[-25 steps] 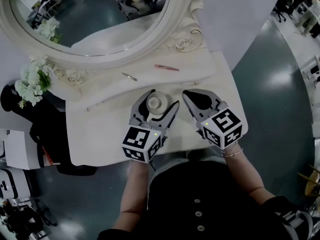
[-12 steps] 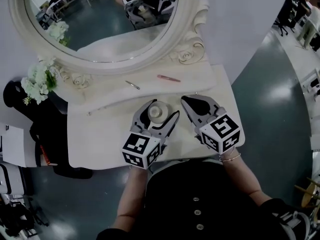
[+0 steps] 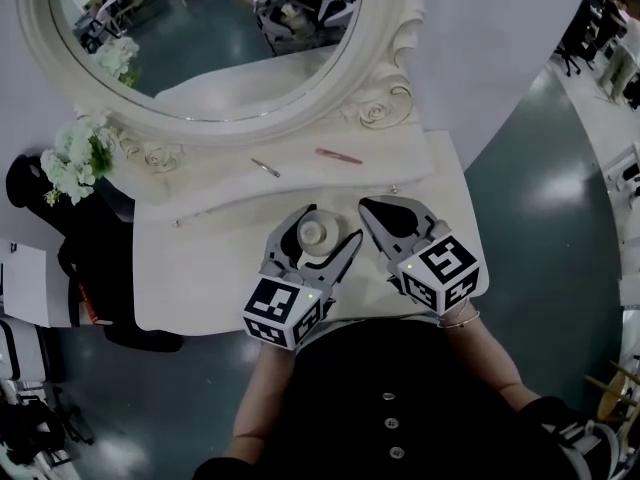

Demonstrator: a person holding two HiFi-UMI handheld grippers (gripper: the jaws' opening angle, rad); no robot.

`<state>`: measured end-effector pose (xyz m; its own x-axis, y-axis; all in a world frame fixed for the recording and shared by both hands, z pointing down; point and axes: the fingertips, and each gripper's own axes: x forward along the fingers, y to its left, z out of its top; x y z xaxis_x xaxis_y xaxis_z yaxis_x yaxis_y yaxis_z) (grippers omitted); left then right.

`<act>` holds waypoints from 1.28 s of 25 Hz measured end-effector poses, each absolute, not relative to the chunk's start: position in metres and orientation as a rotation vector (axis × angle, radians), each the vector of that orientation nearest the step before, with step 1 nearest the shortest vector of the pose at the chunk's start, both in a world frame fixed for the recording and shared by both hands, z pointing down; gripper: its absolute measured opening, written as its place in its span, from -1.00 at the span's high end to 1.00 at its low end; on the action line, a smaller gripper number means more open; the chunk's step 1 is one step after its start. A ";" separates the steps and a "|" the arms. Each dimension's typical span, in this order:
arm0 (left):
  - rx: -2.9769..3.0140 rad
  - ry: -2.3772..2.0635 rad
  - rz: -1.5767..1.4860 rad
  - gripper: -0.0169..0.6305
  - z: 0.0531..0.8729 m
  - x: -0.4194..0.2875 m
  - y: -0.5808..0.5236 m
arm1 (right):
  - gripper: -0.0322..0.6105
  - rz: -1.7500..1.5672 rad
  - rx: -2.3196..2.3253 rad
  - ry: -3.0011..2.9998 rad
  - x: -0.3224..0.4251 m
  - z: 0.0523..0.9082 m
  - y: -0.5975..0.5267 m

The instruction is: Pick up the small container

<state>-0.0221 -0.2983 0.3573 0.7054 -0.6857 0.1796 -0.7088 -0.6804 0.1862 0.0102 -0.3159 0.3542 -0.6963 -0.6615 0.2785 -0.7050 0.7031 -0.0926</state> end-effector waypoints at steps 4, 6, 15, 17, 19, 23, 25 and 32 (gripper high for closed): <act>2.686 -1.113 0.136 -0.01 0.358 -0.022 -0.294 | 0.90 0.264 1.097 -2.711 0.010 0.351 -0.315; 2.693 -1.125 0.133 -0.01 0.358 -0.023 -0.291 | 0.90 0.262 1.096 -2.716 0.010 0.351 -0.313; 2.696 -1.108 0.125 -0.01 0.365 -0.021 -0.278 | 0.90 0.317 1.057 -2.698 0.012 0.367 -0.297; 2.693 -1.087 0.130 -0.01 0.371 -0.019 -0.273 | 0.90 0.328 1.055 -2.694 0.013 0.370 -0.293; 2.687 -1.076 0.151 -0.01 0.377 -0.017 -0.269 | 0.90 0.339 1.058 -2.689 0.014 0.373 -0.290; 2.682 -1.063 0.160 -0.01 0.382 -0.015 -0.265 | 0.90 0.365 1.065 -2.676 0.018 0.379 -0.284; 2.682 -1.050 0.165 -0.01 0.384 -0.014 -0.263 | 0.90 0.375 1.067 -2.667 0.019 0.384 -0.281; 2.671 -1.046 0.159 -0.01 0.390 -0.013 -0.255 | 0.90 0.416 1.056 -2.652 0.018 0.394 -0.271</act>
